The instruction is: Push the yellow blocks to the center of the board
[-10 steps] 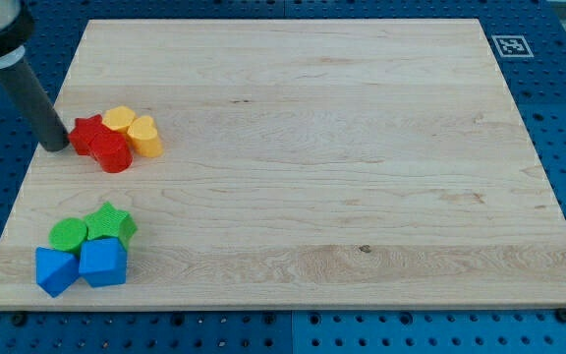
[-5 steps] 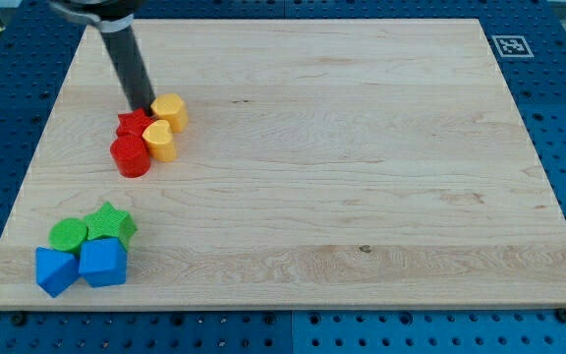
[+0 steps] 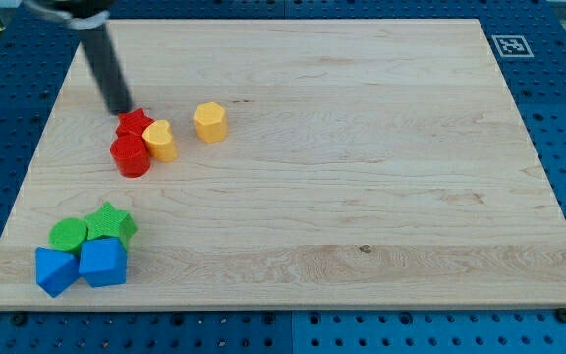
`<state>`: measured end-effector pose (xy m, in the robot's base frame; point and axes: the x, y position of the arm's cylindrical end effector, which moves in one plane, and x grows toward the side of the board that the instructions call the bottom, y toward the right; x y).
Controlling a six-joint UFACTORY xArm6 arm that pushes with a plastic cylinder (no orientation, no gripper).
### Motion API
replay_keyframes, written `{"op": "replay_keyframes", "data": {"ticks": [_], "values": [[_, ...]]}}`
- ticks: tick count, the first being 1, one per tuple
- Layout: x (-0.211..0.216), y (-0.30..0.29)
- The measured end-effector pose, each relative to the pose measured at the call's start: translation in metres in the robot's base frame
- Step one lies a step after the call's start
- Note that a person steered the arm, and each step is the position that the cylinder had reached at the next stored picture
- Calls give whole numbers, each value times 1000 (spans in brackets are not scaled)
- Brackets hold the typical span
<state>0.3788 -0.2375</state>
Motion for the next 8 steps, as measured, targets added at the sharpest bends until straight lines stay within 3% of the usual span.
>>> {"op": "replay_keyframes", "data": {"ticks": [1,5,8], "values": [[22,-22],[82,27],[51,91]]}}
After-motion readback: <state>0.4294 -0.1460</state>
